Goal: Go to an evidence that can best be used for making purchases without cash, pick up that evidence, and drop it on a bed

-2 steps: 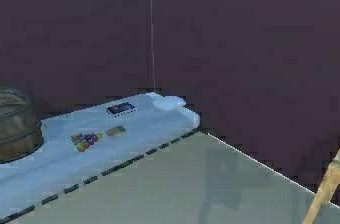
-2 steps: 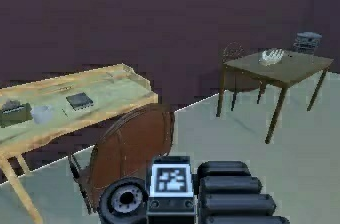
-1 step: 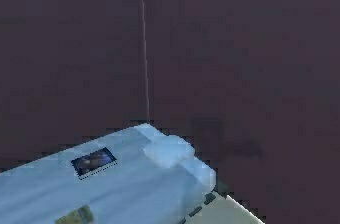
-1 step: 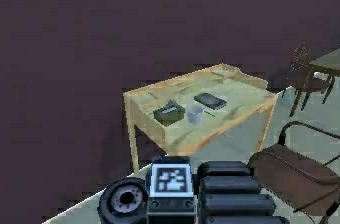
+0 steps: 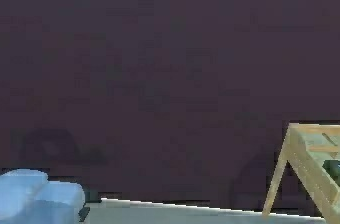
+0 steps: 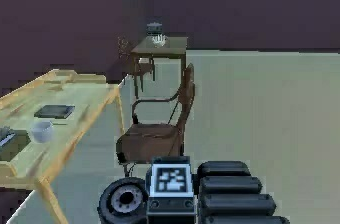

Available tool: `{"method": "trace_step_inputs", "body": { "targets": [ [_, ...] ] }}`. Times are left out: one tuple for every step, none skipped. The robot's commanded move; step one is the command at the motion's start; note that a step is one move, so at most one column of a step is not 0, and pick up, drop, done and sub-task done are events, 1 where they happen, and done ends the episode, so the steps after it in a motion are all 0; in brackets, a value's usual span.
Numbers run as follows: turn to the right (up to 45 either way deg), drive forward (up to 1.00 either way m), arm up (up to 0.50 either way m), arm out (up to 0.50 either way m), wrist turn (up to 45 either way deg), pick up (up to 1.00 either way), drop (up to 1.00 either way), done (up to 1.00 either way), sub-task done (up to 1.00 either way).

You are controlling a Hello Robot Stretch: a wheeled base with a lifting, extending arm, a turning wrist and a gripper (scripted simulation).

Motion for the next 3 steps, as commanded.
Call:
{"method": "trace_step_inputs", "body": {
  "targets": [
    [45.0, 0.00, 0.00, 0.00, 0.0, 0.00, 0.00, 0.00, 0.00],
    [27.0, 0.00, 0.00, 0.00, 0.0, 0.00, 0.00, 0.00, 0.00],
    [-45.0, 0.00, 0.00, 0.00, 0.0, 0.00, 0.00, 0.00, 0.00]
  ]
}}
